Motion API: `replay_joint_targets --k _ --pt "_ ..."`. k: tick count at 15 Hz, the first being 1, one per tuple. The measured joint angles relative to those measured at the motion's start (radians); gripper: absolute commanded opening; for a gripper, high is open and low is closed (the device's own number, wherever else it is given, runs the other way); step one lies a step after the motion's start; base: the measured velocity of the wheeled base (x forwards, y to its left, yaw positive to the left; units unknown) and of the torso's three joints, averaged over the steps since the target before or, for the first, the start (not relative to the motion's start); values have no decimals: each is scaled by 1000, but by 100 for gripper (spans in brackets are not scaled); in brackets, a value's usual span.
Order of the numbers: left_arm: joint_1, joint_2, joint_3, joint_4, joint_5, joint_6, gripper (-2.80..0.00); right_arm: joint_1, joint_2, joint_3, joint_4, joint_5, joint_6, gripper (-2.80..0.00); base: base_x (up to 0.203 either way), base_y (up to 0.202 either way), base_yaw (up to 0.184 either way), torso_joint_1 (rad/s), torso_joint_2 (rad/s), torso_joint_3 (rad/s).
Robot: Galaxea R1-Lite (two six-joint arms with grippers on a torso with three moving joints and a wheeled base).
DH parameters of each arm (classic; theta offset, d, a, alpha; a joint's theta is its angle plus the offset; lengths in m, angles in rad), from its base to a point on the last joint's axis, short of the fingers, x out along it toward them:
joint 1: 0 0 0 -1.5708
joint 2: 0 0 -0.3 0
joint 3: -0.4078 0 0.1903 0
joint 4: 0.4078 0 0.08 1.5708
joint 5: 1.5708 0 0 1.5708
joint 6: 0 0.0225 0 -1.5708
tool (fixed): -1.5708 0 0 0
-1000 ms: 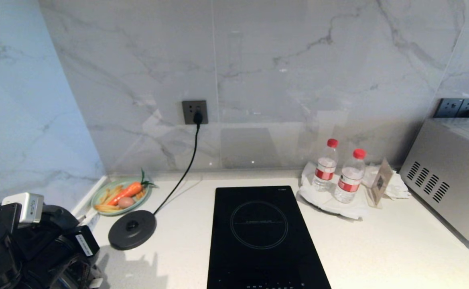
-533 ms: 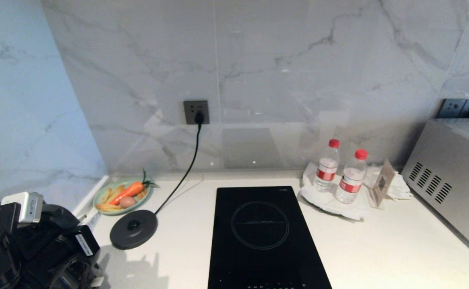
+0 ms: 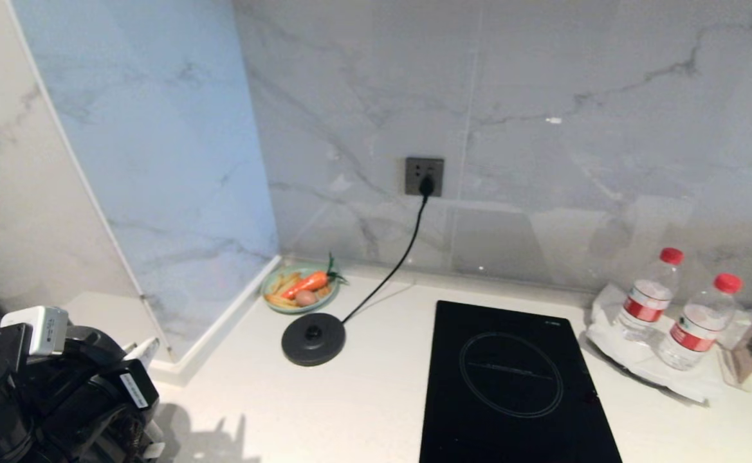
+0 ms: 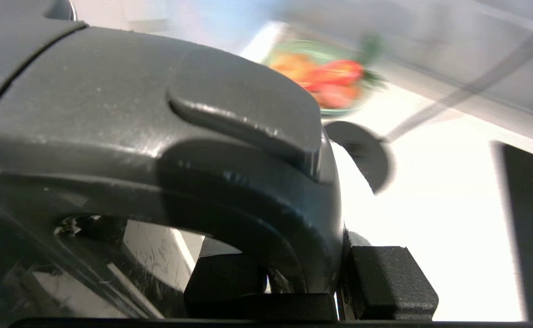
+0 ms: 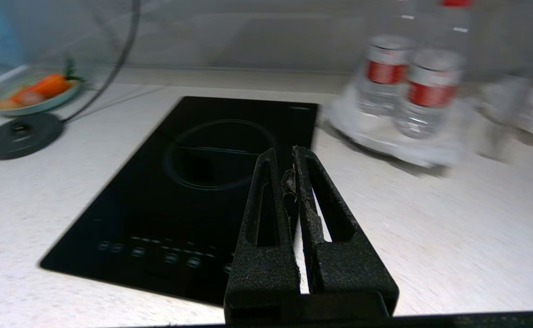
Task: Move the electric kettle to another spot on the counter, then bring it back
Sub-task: Place it by the sink
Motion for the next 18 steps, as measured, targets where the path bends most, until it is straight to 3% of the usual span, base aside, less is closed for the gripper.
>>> replay_joint_targets --k 18 --pt "1 2 -3 0 2 0 -280 0 0 -1 0 0 0 -280 -1 -8 158 4 3 2"
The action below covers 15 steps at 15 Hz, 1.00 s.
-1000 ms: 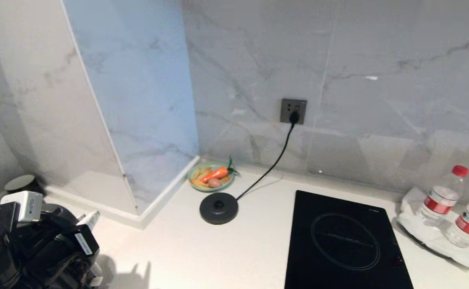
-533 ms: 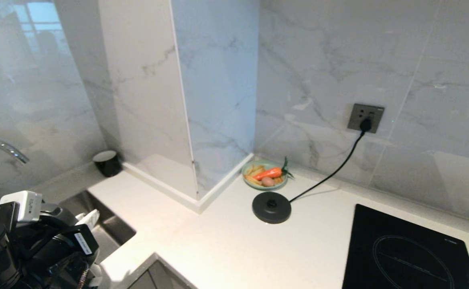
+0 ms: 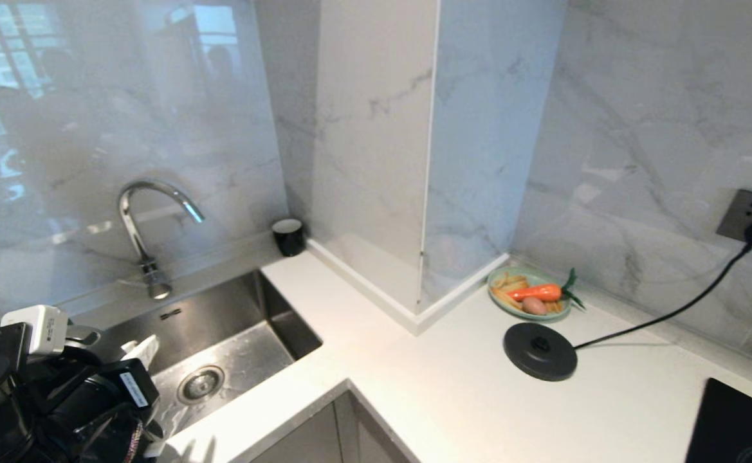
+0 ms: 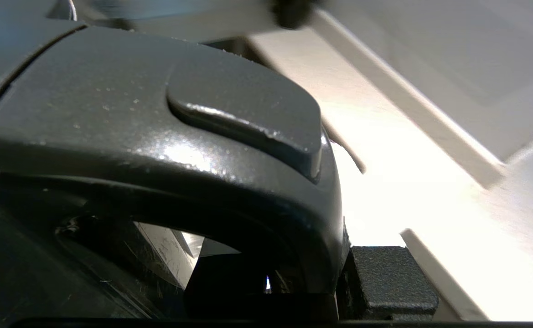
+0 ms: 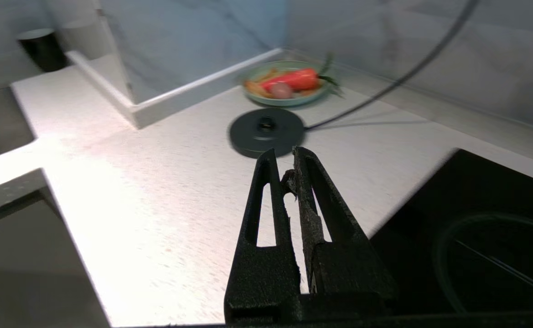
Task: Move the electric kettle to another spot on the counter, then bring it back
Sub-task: Place it by the sink
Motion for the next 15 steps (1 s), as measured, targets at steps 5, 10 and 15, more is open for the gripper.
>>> replay_joint_targets --k 5,10,15 --pt "0 2 0 0 2 0 -280 0 0 0 0 0 1 -280 -1 -8 157 3 2 3" --pt "31 43 -60 1 0 3 -280 0 0 0 0 0 0 -280 -3 -1 59 1 0 1" --pt "38 146 -142 1 -32 4 -280 0 0 0 0 0 0 -280 0 0 0 0 0 0"
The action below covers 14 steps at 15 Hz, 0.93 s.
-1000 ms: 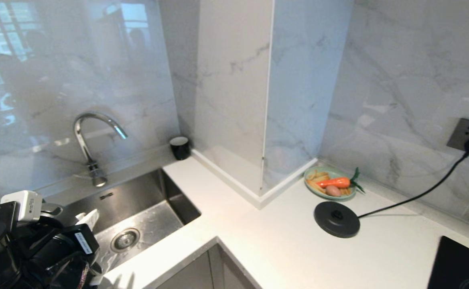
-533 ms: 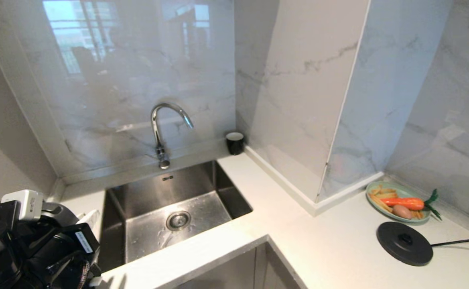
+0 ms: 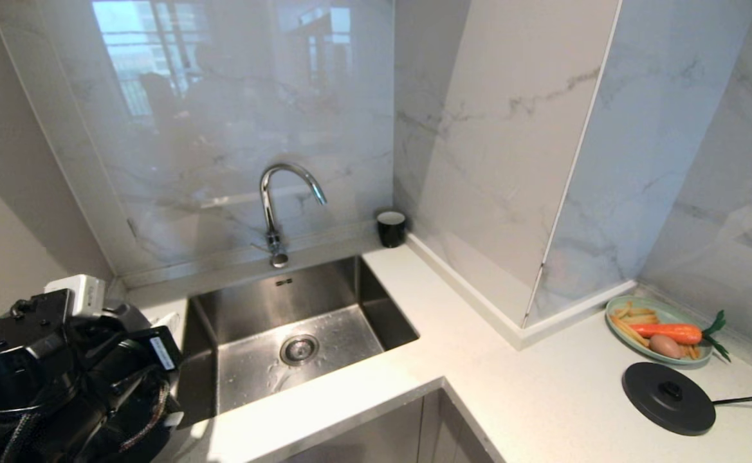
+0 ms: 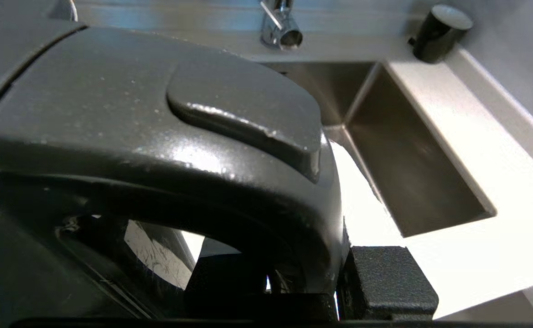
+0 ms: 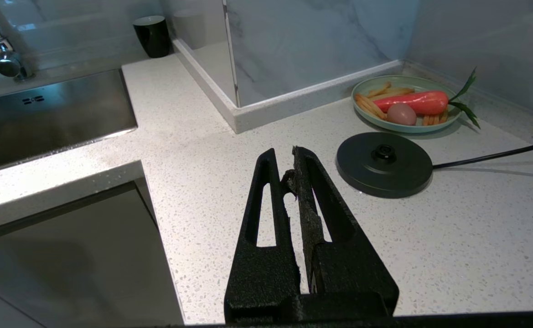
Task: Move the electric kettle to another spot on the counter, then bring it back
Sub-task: Place it by the sink
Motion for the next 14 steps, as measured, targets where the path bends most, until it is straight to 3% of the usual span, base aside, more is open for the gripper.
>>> replay_joint_targets --k 5,10,14 --pt "53 174 -86 -15 -2 0 -280 0 0 0 0 0 0 -280 0 0 0 0 0 0" --pt "109 346 -169 -156 -1 15 -280 0 0 0 0 0 0 -280 0 0 0 0 0 0" --pt "117 412 -216 -158 2 22 -280 0 0 0 0 0 0 -280 0 0 0 0 0 0"
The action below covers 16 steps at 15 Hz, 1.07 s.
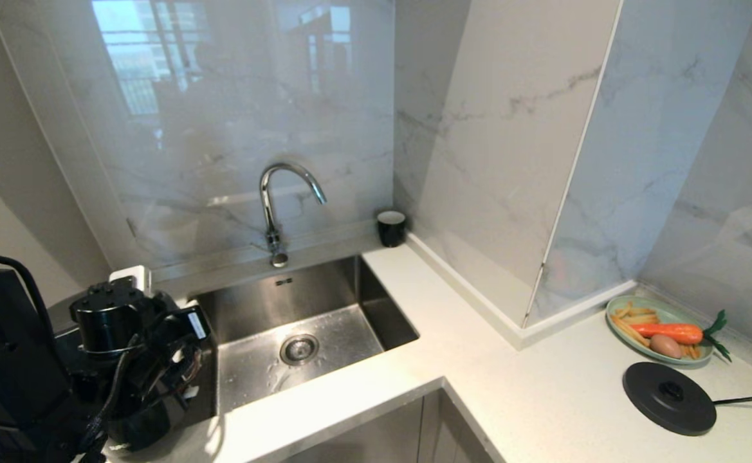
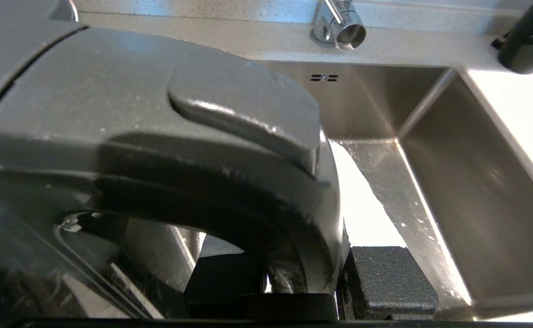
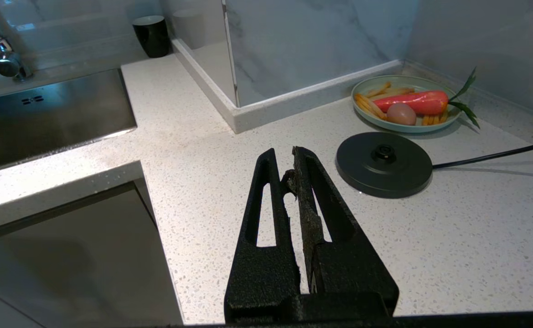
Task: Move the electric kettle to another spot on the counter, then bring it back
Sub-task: Place it by the sink
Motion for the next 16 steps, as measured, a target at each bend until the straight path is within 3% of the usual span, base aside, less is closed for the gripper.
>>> replay_joint_targets --k 12,13,16 --pt "31 102 -44 -6 -2 19 -280 0 0 0 0 0 0 -280 0 0 0 0 0 0" --pt "31 104 -44 -6 -2 19 0 0 0 0 0 0 0 -280 0 0 0 0 0 0" --pt "31 107 -42 -4 -2 20 0 0 0 0 0 0 0 -280 0 0 0 0 0 0"
